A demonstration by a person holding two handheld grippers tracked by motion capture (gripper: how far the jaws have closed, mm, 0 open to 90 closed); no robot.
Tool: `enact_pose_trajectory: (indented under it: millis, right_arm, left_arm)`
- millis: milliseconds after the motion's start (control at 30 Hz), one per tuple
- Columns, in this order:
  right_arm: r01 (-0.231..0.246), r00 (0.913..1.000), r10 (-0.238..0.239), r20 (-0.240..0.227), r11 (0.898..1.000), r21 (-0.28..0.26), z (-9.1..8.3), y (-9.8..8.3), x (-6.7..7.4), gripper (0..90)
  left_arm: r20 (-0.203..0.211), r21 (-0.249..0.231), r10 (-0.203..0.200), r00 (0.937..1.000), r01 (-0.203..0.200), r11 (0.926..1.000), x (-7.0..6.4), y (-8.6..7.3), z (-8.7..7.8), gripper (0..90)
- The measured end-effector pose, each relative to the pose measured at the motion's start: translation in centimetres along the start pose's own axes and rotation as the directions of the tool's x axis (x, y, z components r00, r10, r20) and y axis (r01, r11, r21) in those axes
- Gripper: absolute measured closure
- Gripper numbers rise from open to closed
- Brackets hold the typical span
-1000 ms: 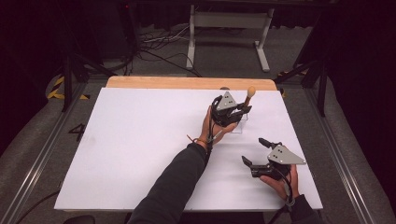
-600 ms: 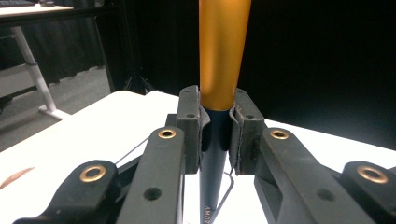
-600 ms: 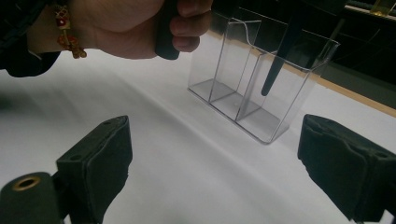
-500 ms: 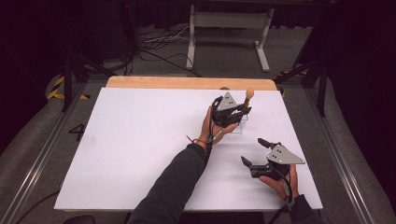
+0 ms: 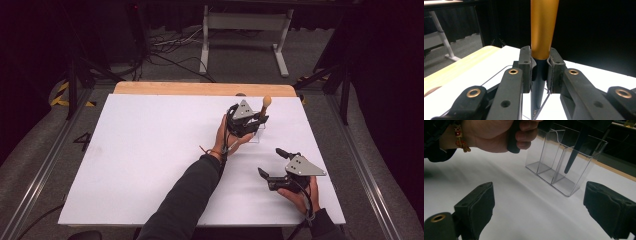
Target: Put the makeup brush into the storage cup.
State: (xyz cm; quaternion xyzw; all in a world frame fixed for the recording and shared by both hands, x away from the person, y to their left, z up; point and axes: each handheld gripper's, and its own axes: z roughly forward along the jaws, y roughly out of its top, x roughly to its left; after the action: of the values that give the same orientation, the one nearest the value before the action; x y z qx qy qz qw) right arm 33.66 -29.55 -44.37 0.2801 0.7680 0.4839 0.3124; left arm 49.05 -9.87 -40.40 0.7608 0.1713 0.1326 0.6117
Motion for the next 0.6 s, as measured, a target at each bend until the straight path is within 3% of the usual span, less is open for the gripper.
enact_pose_trajectory:
  millis: [333, 467, 567, 600]
  right_arm:
    - [-0.001, 1.0, 0.001, 0.0, 1.0, 0.002, 0.0, 0.0, 0.0, 10.7]
    - [-0.001, 1.0, 0.001, -0.001, 1.0, 0.003, 0.0, 0.0, 0.0, 10.5]
    - [0.003, 1.0, -0.003, -0.003, 1.0, 0.007, 0.1, 0.0, 0.0, 10.5]
    - [0.005, 1.0, -0.005, -0.002, 1.0, 0.007, 0.1, 0.0, 0.0, 10.5]
  left_arm:
    - [-0.004, -0.008, 0.0, 1.0, -0.001, 1.0, 0.1, 0.1, -0.4, 70.3]
    - [-0.015, 0.007, 0.014, 0.9998, -0.014, 0.9999, 0.1, 0.3, -0.7, 46.8]
    - [-0.017, 0.01, 0.015, 0.9998, -0.014, 0.9998, 0.1, 0.5, -1.1, 34.3]
    - [-0.035, 0.015, 0.014, 0.9993, -0.014, 0.9998, 0.1, 0.5, -1.2, 30.2]
